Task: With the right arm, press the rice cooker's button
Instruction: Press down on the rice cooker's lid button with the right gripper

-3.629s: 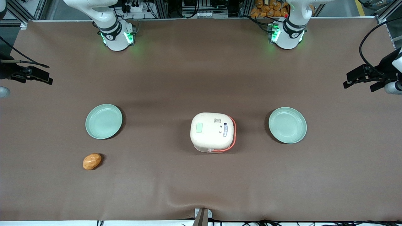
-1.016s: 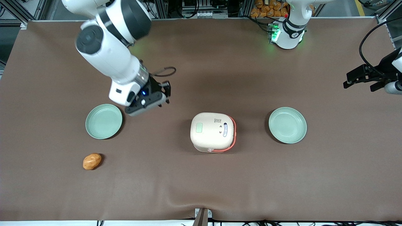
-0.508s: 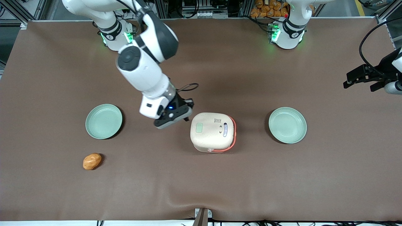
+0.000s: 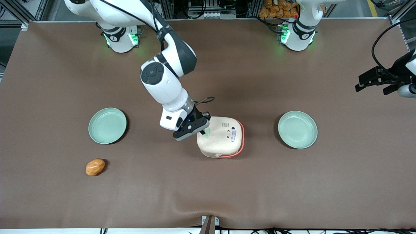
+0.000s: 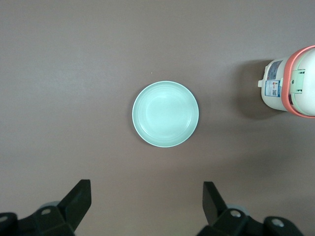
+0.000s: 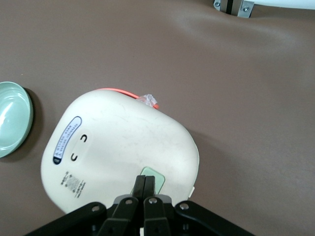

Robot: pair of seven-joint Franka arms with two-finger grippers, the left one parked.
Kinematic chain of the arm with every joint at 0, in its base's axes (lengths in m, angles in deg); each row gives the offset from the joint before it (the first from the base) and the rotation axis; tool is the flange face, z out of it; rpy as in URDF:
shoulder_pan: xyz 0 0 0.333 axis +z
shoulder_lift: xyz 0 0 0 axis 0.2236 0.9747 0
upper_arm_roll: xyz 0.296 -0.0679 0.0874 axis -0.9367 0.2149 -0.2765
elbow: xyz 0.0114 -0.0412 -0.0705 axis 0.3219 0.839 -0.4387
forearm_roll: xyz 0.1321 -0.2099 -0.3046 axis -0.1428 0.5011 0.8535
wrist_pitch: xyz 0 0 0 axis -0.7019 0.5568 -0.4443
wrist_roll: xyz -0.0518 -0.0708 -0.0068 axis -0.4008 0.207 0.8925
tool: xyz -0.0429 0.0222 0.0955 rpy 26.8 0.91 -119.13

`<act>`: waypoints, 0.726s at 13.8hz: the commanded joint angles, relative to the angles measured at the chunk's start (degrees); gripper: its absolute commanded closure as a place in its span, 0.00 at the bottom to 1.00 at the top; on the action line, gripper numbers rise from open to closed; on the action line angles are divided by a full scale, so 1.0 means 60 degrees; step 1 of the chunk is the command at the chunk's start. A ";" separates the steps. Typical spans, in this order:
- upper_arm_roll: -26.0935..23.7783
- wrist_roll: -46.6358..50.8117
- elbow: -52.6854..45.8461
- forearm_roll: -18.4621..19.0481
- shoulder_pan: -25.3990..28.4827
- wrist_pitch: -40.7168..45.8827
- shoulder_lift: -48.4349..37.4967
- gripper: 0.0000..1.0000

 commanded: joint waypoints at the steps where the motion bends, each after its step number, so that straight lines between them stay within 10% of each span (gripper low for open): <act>1: 0.0107 0.0047 -0.0483 -0.0174 0.0107 -0.0107 0.0412 1.00; 10: 0.0093 0.0047 -0.0468 -0.0189 0.0268 -0.0092 0.0647 1.00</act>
